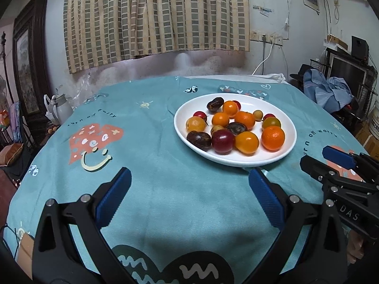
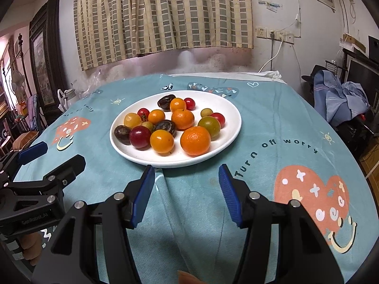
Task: Organize fruits
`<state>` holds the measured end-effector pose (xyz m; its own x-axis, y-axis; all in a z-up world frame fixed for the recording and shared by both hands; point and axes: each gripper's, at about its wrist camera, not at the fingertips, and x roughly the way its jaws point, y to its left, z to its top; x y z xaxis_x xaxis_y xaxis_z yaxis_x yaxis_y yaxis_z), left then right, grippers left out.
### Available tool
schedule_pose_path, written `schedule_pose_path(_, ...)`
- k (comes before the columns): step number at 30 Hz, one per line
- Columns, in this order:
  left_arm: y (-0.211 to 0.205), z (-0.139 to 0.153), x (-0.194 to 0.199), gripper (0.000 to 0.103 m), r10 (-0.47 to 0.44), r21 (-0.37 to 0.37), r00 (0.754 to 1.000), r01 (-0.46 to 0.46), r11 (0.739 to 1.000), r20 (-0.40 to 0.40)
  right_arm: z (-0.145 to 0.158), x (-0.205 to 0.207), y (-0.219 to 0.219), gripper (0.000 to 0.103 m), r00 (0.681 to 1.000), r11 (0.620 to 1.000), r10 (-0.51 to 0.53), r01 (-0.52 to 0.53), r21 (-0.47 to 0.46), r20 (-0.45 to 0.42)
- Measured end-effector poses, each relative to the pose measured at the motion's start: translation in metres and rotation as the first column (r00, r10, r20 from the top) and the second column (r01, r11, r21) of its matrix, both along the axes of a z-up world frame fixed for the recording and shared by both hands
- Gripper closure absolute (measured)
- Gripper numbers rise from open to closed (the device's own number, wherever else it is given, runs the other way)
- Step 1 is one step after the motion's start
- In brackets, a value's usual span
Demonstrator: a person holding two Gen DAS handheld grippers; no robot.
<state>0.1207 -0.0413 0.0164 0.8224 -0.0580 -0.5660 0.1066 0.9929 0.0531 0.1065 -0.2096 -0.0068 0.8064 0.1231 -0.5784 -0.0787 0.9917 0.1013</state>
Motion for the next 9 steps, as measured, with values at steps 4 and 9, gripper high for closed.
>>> schedule_pose_path(4, 0.0019, 0.0019, 0.0018, 0.002, -0.008, -0.012, 1.0, 0.008, 1.0, 0.0, -0.0004, 0.0004, 0.0005, 0.046, 1.0, 1.0, 0.002, -0.002, 0.0, -0.001)
schedule_pose_path(9, -0.0006, 0.0003, 0.0028, 0.002, -0.021, -0.003, 1.0, 0.021, 1.0, -0.011, -0.0005, 0.0005, 0.0006, 0.046, 1.0, 1.0, 0.002, -0.002, 0.0, -0.002)
